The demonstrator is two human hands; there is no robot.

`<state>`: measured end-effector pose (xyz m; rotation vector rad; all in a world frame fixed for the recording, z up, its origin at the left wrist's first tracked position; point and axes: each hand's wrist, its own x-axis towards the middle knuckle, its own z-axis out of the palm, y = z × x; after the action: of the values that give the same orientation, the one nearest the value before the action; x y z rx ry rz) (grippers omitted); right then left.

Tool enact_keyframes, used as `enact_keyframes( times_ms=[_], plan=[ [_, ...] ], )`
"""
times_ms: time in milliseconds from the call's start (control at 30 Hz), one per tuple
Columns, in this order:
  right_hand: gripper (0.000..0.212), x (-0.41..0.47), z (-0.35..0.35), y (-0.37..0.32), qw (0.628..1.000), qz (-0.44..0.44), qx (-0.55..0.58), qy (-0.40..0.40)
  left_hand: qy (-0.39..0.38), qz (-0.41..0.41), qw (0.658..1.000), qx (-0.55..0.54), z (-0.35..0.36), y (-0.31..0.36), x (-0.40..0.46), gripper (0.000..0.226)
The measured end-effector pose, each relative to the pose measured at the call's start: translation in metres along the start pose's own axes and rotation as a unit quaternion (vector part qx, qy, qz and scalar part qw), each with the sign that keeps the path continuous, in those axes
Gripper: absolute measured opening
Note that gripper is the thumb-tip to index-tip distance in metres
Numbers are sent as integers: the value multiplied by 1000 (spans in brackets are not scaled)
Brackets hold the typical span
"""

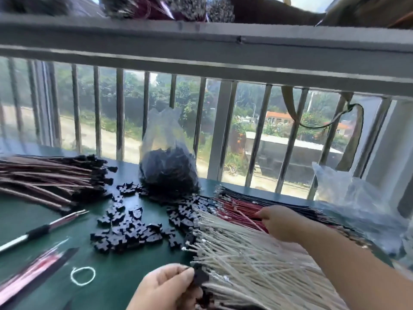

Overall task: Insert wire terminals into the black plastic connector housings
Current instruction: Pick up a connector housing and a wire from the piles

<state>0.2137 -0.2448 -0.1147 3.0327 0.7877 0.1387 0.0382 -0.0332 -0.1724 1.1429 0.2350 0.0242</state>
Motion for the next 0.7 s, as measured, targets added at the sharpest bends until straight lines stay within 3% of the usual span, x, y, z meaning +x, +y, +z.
enact_keyframes(
  times_ms=[67, 167, 300, 533, 700],
  plan=[
    [37, 15, 13, -10, 1000, 13, -18, -15, 13, 10, 1000, -13, -2, -6, -2, 28],
    [22, 24, 22, -16, 997, 50, -11, 49, 16, 24, 999, 25, -11, -10, 0, 29],
    [20, 20, 15, -14, 993, 11, -83, 82, 13, 34, 998, 41, -9, -12, 1, 35],
    [21, -11, 5, 3, 994, -21, -37, 99, 16, 36, 997, 65, -8, -15, -1, 15],
    [13, -19, 4, 18, 969, -17, 79, 234, 16, 50, 996, 75, -8, -18, 0, 14]
  ],
)
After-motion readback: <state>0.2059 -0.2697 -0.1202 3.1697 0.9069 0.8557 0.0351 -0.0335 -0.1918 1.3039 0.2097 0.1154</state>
